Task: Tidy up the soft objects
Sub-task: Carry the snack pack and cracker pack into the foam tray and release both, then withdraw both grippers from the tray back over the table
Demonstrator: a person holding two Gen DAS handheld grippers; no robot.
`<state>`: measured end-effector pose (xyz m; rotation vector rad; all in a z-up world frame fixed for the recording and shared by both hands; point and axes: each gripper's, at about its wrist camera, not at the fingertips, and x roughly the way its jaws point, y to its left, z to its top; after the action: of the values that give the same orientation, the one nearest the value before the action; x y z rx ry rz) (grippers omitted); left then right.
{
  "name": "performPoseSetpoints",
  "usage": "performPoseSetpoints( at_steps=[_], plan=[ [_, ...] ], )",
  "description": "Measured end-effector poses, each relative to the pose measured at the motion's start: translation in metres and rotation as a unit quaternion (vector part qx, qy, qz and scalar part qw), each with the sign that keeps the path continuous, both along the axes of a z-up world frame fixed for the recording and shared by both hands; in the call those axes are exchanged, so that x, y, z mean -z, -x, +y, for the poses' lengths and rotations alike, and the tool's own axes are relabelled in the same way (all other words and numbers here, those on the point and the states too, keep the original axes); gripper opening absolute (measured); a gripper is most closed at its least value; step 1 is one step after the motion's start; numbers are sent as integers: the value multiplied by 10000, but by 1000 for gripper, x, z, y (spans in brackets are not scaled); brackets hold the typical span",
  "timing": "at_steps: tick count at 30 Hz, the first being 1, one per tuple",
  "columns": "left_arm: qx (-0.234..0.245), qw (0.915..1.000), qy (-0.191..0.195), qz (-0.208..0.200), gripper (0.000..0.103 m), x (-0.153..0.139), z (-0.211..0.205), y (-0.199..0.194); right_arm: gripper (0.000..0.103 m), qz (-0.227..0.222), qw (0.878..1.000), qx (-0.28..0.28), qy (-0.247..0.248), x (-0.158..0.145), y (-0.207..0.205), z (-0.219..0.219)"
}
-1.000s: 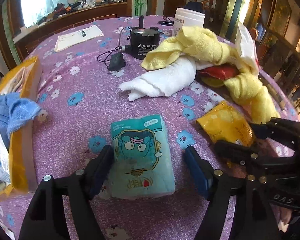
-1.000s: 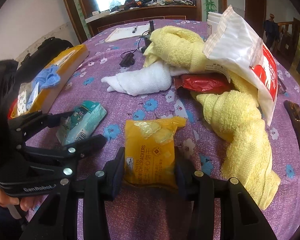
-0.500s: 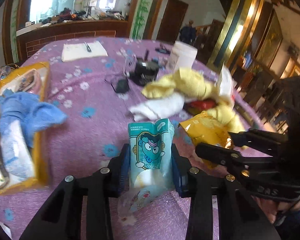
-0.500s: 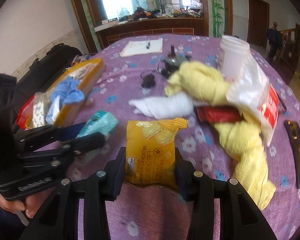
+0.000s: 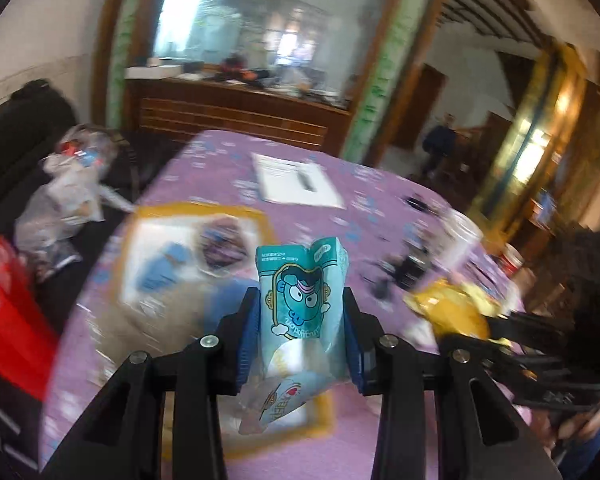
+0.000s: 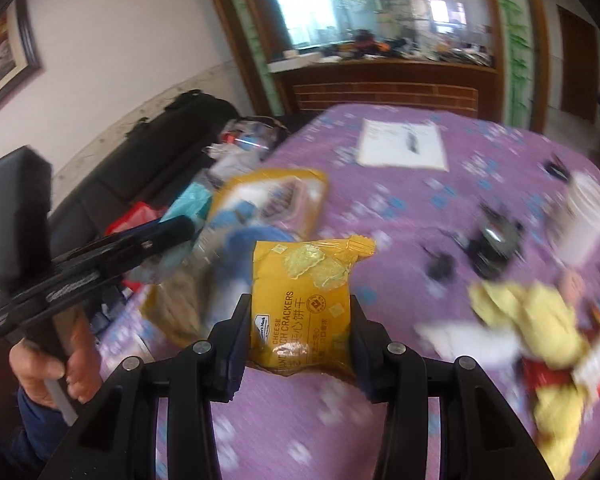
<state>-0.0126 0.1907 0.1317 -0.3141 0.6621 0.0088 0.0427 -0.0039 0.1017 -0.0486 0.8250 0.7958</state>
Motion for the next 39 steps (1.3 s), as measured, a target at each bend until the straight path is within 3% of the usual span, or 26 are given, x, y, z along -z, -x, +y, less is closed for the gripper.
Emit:
performPoseSetpoints(
  at_steps=[6, 14, 20, 24, 32, 39],
  plan=[
    [-547, 9976, -67, 411, 38, 8, 65, -45, 48, 53, 9999, -138, 84, -6, -40, 81],
    [-914, 9895, 268, 1084, 38, 61, 105, -104, 48, 574, 9977, 69, 341, 40, -107, 155],
    [-1068, 9851, 439, 1275, 41, 79, 117, -120, 49, 1043, 9940, 321, 120, 68, -148, 171],
    [-1033, 9849, 418, 1322, 46, 87, 119, -122, 50, 1126, 9929, 373, 130, 76, -160, 176],
    [-1045, 9840, 490, 1358, 58, 89, 122, -125, 55, 1189, 9923, 342, 32, 75, -169, 170],
    [-1075, 9855, 512, 1212, 63, 71, 118, -112, 59, 1071, 9937, 240, -227, 58, -155, 156]
  ],
)
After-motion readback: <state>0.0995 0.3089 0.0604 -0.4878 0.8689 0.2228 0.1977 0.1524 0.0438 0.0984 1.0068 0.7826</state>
